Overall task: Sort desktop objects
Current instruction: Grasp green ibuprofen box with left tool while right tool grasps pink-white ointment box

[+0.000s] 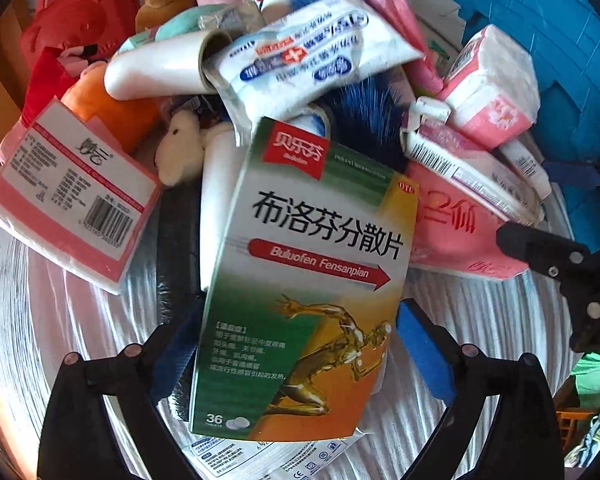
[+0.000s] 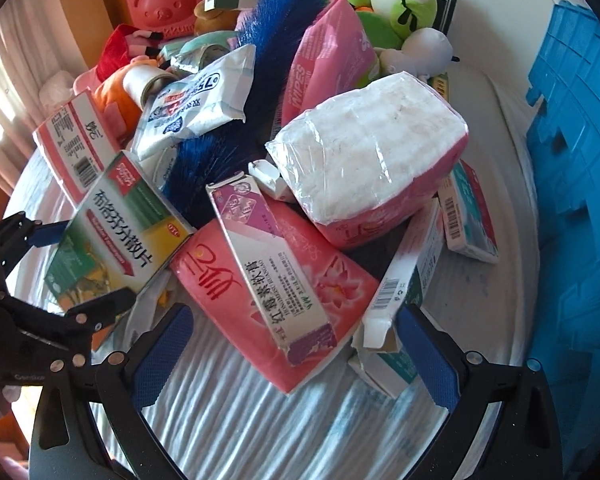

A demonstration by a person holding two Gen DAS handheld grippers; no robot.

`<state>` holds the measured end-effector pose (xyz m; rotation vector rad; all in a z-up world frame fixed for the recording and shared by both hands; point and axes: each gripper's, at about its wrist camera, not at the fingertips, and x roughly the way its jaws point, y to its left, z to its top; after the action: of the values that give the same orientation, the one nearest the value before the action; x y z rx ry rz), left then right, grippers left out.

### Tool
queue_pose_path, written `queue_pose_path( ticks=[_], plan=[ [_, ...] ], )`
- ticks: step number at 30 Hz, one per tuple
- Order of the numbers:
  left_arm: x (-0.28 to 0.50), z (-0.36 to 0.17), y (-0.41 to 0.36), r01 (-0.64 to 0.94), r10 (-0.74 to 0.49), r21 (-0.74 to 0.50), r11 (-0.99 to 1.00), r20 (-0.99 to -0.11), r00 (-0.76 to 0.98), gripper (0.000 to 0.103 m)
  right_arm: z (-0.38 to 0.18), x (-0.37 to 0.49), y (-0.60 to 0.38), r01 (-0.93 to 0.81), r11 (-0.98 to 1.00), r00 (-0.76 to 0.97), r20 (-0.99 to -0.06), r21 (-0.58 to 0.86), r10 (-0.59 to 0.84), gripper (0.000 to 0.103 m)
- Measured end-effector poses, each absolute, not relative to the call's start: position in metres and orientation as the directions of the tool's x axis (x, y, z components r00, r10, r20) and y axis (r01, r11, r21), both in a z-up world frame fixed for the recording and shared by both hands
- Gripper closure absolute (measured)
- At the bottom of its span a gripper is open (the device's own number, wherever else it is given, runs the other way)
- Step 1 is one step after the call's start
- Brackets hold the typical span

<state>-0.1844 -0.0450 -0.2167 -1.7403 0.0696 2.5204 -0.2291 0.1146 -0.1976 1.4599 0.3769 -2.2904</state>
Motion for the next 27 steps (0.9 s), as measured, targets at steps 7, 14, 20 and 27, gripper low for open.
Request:
queue_pose_path(
  ticks=[7, 14, 20, 27],
  plan=[
    [-0.176, -0.218, -0.043, -0.072, -0.029, 0.063, -0.995, -0.918, -0.397, 0.01, -0.188, -0.23, 0.107, 0.487, -0.873, -0.407, -0.892, -0.029, -0.197, 0.001],
    [-0.17, -0.186, -0.051, 0.009, -0.049, 0.051, -0.999, -0.877, -0.478, 0.01, -0.194, -0.23, 0.094, 0.529, -0.847, -0.399, -0.899, -0.063, -0.182, 0.03],
    [-0.167, -0.178, -0.057, 0.044, -0.06, 0.043, -0.998, -0.872, -0.487, 0.01, -0.198, -0.224, 0.084, 0.545, -0.835, -0.395, -0.901, -0.075, -0.177, 0.066],
    [-0.172, -0.161, -0.071, 0.068, -0.062, 0.031, -0.997, -0.847, -0.528, 0.01, -0.172, -0.214, 0.088, 0.554, -0.832, -0.433, -0.865, -0.033, -0.254, 0.073]
  ],
)
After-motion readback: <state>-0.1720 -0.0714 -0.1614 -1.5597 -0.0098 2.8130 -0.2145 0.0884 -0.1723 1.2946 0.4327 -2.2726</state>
